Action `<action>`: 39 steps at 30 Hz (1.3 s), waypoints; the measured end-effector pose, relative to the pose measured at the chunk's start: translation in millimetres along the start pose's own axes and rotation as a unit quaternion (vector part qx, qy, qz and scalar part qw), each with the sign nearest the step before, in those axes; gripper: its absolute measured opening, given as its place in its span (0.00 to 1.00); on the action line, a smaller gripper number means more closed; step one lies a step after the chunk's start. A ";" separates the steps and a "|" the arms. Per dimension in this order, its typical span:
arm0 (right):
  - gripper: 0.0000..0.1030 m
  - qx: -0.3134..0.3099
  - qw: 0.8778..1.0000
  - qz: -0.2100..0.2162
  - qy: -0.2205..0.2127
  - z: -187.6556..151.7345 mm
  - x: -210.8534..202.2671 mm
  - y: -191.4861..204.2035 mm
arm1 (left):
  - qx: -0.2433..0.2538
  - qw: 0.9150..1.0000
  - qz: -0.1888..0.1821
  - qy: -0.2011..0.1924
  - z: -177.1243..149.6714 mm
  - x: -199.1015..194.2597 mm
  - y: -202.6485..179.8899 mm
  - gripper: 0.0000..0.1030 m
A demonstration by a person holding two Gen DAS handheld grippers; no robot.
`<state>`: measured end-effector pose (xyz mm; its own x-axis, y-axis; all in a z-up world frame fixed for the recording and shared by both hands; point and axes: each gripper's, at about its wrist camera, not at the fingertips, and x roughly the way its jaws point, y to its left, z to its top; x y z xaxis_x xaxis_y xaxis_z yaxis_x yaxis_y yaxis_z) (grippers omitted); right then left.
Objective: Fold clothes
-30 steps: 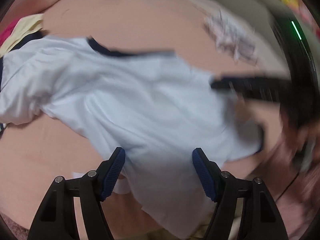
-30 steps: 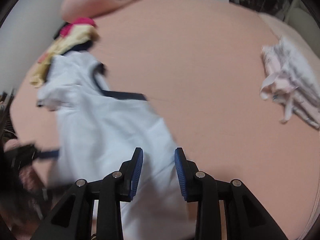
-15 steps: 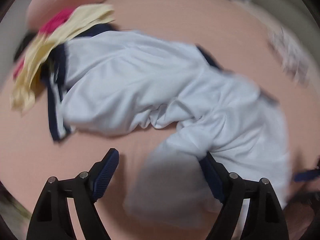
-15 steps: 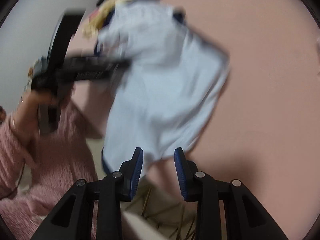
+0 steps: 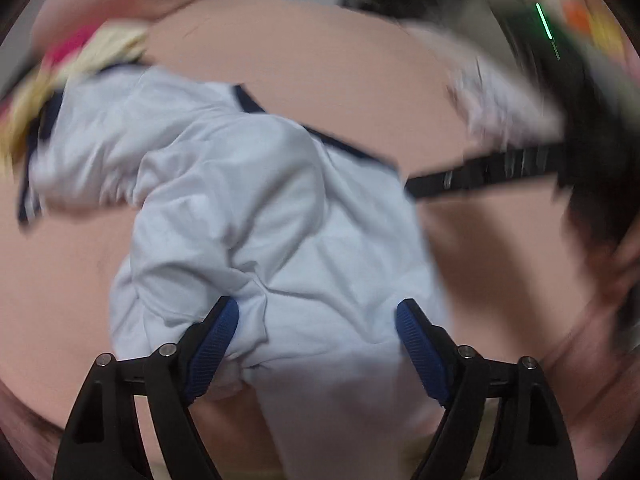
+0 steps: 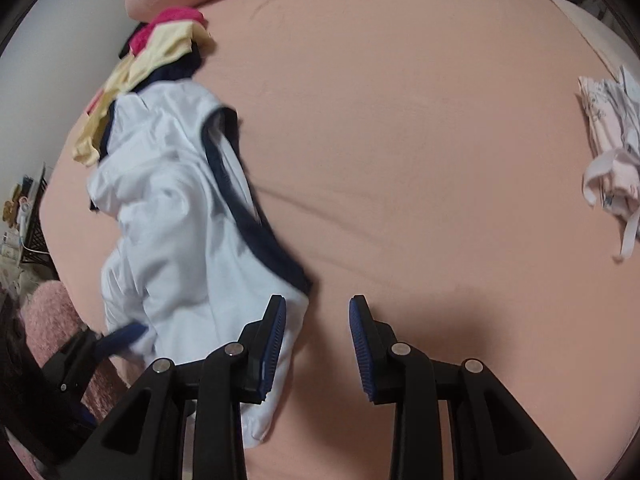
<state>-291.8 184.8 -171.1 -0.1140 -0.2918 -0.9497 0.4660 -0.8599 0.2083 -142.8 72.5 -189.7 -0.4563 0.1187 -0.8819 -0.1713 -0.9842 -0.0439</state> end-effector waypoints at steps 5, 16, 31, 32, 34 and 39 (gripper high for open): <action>0.31 -0.017 0.999 -0.024 0.015 -8.7 7.9 16.4 | 0.117 0.990 0.075 0.038 -4.1 -4.1 35.0 0.64; 0.31 -0.039 0.999 0.005 0.011 7.6 12.9 52.0 | -0.124 0.986 0.080 0.072 21.8 -48.5 288.2 0.63; 0.46 0.033 0.998 0.051 -0.032 134.3 74.8 94.6 | -0.452 0.878 -0.157 -0.004 -64.5 -36.9 231.4 0.62; 0.46 0.026 0.998 0.062 -0.014 136.5 86.7 99.8 | -0.475 0.864 -0.165 -0.026 -69.8 -35.9 237.7 0.62; 0.44 -0.007 0.999 0.047 -0.014 130.5 91.6 106.3 | -0.502 0.846 -0.174 -0.052 -71.8 -34.9 250.8 0.62; 0.09 -0.044 0.996 0.083 -0.003 110.3 83.5 115.7 | -0.500 0.851 -0.150 -0.054 -59.9 -26.7 262.0 0.59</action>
<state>-344.2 14.8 -200.5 -0.0347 -0.4294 -0.9024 0.5541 -0.7598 0.3402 -123.3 -196.4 -205.8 -0.6100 0.3420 -0.7148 0.5103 -0.5207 -0.6845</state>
